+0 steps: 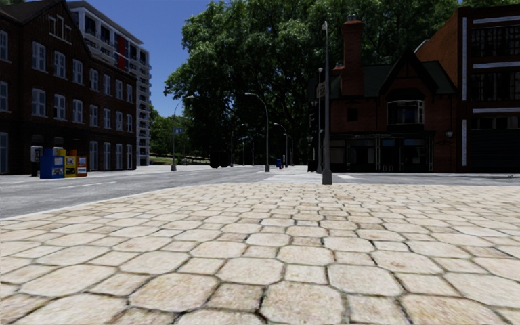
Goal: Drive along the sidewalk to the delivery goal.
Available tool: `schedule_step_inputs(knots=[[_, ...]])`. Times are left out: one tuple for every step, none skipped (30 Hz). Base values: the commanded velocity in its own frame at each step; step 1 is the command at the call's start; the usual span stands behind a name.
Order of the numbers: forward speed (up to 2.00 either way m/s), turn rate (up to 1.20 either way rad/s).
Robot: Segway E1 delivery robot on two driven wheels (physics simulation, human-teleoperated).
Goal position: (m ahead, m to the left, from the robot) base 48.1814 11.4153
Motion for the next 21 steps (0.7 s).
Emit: schedule_step_inputs(knots=[[2.00,0.00],[2.00,0.00],[2.00,0.00],[2.00,0.00],[2.00,0.00],[2.00,0.00],[2.00,0.00],[2.00,0.00],[2.00,0.00],[2.00,0.00],[2.00,0.00],[2.00,0.00],[2.00,0.00],[2.00,0.00],[2.00,0.00],[2.00,0.00],[2.00,0.00],[2.00,0.00],[2.00,0.00],[2.00,0.00],[2.00,0.00]])
